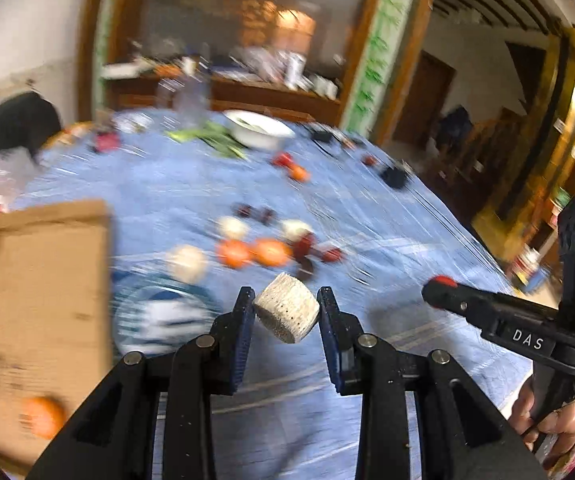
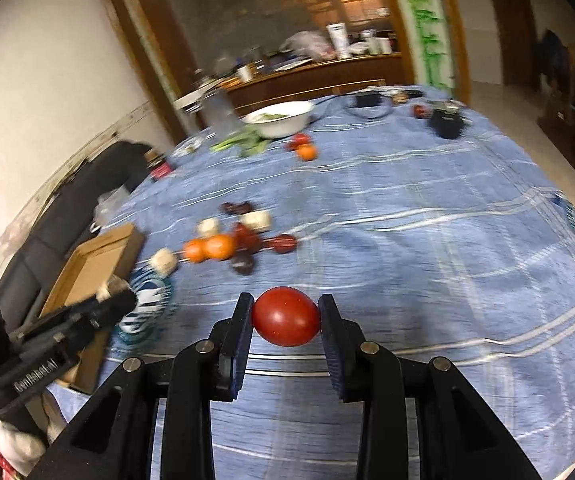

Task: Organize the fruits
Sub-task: 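Carry the tomato and cork cylinder with both tools over the cardboard tray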

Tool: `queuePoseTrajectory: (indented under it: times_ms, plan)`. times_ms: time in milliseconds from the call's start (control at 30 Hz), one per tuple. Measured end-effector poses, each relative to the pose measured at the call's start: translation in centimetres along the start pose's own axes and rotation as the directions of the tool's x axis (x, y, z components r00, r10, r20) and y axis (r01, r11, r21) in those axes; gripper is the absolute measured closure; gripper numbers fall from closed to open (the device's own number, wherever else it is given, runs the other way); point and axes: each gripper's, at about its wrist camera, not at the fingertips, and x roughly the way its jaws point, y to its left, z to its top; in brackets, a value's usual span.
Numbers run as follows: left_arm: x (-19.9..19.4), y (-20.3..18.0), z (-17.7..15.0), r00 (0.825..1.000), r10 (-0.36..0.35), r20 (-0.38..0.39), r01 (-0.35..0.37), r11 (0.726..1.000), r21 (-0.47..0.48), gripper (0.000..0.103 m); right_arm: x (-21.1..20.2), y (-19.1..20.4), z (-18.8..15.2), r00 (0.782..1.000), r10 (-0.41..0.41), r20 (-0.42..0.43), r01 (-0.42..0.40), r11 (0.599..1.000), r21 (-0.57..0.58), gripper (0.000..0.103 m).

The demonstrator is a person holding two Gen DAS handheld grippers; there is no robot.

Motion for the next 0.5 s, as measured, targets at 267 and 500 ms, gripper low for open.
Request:
queuePoseTrajectory:
  times_ms: [267, 500]
  plan:
    - [-5.0, 12.2, 0.6, 0.966, 0.258, 0.028, -0.254, 0.961, -0.105, 0.072, 5.1, 12.6, 0.4, 0.97, 0.214, -0.118, -0.234, 0.952, -0.199, 0.067]
    - [-3.8, 20.2, 1.3, 0.943, 0.321, -0.086, -0.332, 0.919, -0.212, 0.072, 10.6, 21.2, -1.0, 0.931, 0.267, -0.249, -0.34, 0.883, -0.324, 0.067]
